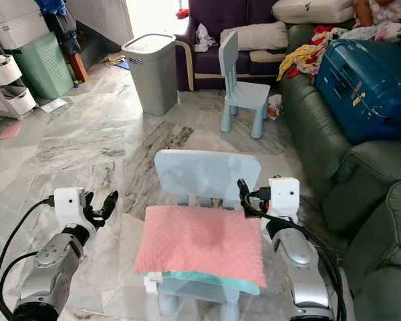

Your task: Move the pillow to the sofa

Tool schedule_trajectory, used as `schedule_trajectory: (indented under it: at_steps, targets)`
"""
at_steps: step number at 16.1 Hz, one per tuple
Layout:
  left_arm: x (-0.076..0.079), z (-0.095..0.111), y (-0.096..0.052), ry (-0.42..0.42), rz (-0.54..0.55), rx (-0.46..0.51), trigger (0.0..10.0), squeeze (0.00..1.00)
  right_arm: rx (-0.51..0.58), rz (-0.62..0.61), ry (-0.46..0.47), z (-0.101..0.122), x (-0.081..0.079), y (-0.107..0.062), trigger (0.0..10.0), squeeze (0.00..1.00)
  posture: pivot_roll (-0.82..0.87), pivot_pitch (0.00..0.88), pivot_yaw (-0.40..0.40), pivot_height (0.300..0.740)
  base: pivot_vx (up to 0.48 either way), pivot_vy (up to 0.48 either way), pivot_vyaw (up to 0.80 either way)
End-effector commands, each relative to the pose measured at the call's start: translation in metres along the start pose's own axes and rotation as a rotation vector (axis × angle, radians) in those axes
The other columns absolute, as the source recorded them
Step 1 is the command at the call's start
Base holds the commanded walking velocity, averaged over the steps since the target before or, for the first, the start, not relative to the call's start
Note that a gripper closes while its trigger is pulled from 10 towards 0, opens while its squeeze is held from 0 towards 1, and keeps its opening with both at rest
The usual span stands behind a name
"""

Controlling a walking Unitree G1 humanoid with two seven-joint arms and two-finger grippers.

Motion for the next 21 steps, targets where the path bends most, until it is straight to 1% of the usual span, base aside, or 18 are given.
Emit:
schedule_trajectory:
  at_steps: [1, 4, 9, 14, 19, 20, 21]
  targets:
    - [-0.002, 0.003, 0.000, 0.009, 0.010, 0.012, 10.0, 0.00, 0.037, 0.010, 0.007, 0.009, -0.004, 0.003, 10.0, 0.00, -0.15, 0.000, 0.049, 0.740, 0.000, 0.000, 0.00]
    - [-0.002, 0.000, -0.001, 0.013, 0.004, 0.006, 10.0, 0.00, 0.035, 0.022, 0.025, 0.008, -0.010, 0.002, 10.0, 0.00, -0.16, 0.000, 0.053, 0.740, 0.000, 0.000, 0.00]
    - [0.001, -0.003, -0.002, 0.014, 0.001, 0.001, 10.0, 0.00, 0.027, 0.025, 0.019, 0.005, -0.012, -0.001, 10.0, 0.00, -0.15, 0.000, 0.056, 0.740, 0.000, 0.000, 0.00]
    - [-0.001, -0.003, -0.004, 0.020, 0.006, -0.004, 10.0, 0.00, 0.023, 0.036, 0.021, 0.004, -0.017, -0.001, 10.0, 0.00, -0.15, 0.000, 0.057, 0.740, 0.000, 0.000, 0.00]
    - [-0.002, -0.003, -0.005, 0.021, 0.008, -0.004, 10.0, 0.00, 0.021, 0.041, 0.017, 0.004, -0.017, -0.001, 10.0, 0.00, -0.15, 0.000, 0.053, 0.687, 0.000, 0.000, 0.00]
    - [-0.002, -0.003, -0.005, 0.021, 0.008, -0.004, 10.0, 0.00, 0.021, 0.041, 0.017, 0.004, -0.017, -0.001, 10.0, 0.00, -0.15, 0.000, 0.053, 0.687, 0.000, 0.000, 0.00]
    - [-0.002, -0.004, -0.006, 0.022, 0.008, -0.005, 10.0, 0.00, 0.021, 0.043, 0.017, 0.004, -0.018, -0.001, 10.0, 0.00, -0.15, 0.000, 0.053, 0.678, 0.000, 0.000, 0.00]
Point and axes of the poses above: a point about 5 cm out from each wrist's last joint towards the gripper, its own y axis pointing out of the wrist towards the gripper, its own z axis along the axis of the wrist's last joint, x = y × z, the point moved 3 cm from there along y, pointing out of the wrist towards the gripper, and after that the axes turned 7 degrees about -y, right-handed, at the moved point
